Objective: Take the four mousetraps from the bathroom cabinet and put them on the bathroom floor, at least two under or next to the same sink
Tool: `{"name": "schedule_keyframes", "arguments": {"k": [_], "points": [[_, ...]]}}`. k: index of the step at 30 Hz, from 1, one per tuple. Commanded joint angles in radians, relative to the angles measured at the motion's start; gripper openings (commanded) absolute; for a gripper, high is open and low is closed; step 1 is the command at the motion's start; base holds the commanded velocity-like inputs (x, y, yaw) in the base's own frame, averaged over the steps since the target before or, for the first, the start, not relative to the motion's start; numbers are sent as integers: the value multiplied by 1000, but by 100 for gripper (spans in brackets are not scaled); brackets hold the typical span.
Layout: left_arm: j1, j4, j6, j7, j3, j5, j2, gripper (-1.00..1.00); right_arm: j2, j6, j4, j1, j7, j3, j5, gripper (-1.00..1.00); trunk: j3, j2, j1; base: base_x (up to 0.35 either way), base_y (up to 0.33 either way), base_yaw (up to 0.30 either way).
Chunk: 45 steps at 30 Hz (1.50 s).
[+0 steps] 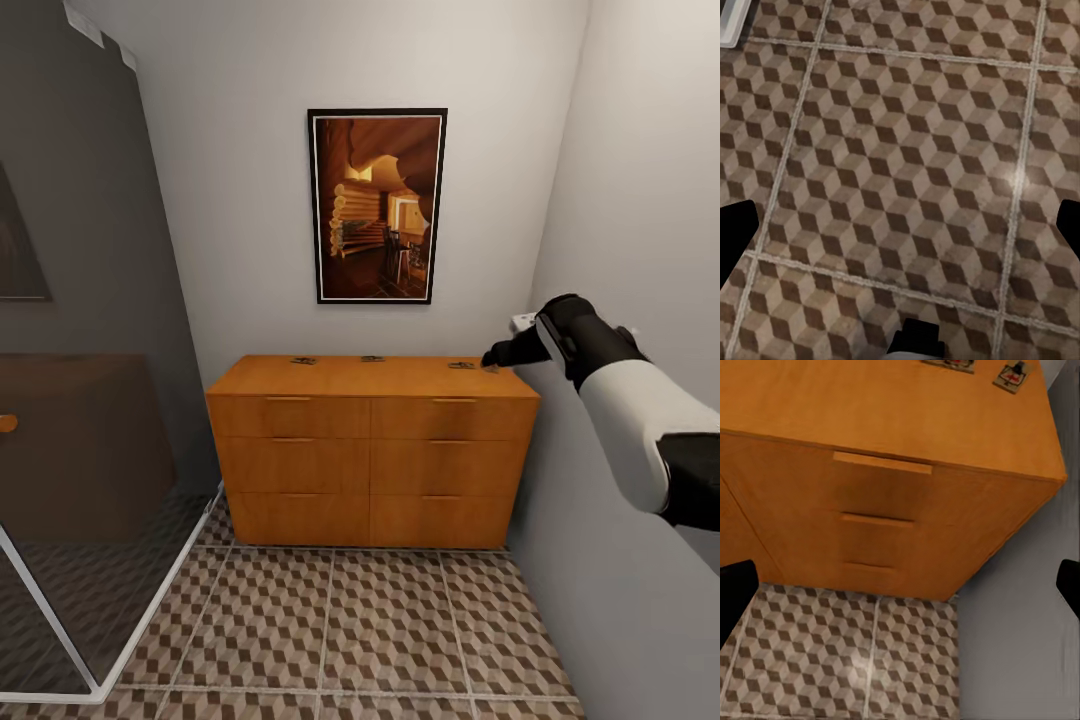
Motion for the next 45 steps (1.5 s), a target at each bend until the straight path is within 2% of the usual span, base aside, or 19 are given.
{"name": "schedule_keyframes", "arguments": {"k": [1, 4, 10, 13, 26, 45], "points": [[-1, 1, -4, 1, 3, 1, -1, 100, 3, -4, 0, -1, -15, 7, 6, 100, -1, -1, 0, 0, 0, 0], [-1, 2, -4, 1, 3, 0, 0, 100, 19, -31, 5, -1, -96, 7, -1, 100, -1, -1, 0, 0, 0, 0], [-1, 3, -4, 1, 4, 0, -1, 100, 56, -40, 6, -1, -129, 7, 0, 100, -1, -1, 0, 0, 0, 0], [-1, 3, -4, 1, 4, 0, -1, 100, 62, -42, 7, -1, -144, 7, 1, 100, -1, -1, 0, 0, 0, 0], [-1, 1, -4, 1, 4, 0, -1, 100, 67, -44, 8, -1, -237, 9, 1, 100, -1, -1, 0, 0, 0, 0], [-1, 0, -4, 1, 4, 0, 1, 100, 69, -64, 70, -1, -246, 9, 2, 100, -1, -1, 0, 94, -37, 0]]}}
